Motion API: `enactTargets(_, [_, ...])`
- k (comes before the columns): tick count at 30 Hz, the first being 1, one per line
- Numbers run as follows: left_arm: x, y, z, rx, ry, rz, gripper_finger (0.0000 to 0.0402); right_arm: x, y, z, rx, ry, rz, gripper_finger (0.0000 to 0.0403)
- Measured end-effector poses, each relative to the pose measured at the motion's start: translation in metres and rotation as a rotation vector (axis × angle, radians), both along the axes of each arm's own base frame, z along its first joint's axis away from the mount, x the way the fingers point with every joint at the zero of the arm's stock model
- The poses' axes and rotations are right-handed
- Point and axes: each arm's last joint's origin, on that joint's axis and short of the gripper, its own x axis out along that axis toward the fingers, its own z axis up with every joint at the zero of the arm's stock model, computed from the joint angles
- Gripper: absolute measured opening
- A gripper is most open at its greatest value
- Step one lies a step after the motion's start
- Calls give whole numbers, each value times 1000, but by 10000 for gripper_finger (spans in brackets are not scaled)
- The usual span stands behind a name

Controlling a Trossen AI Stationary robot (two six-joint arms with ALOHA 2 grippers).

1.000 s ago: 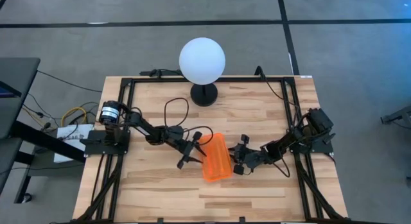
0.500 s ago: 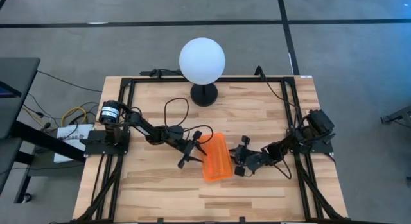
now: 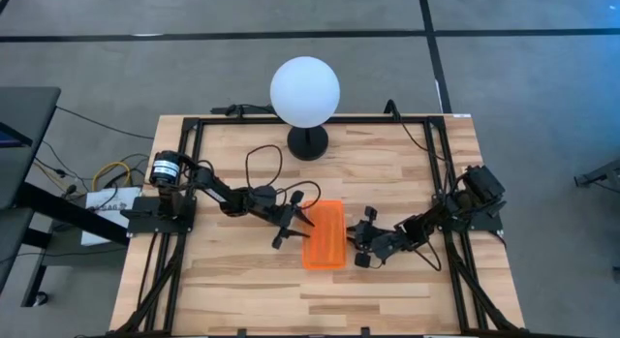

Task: Pick & place school supplies into a supply box
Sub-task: Close the orange supply box

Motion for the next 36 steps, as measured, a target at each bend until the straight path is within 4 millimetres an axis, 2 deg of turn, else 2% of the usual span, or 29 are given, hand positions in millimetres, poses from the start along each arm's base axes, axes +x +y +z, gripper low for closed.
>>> enactTargets(16, [0,-4,0,15,-4,-8,158,1,-12,-2,-8,-10,-84,101])
enactTargets(36, [0,-4,0,9,0,-3,158,0,-14,-2,-34,-12,-101,101])
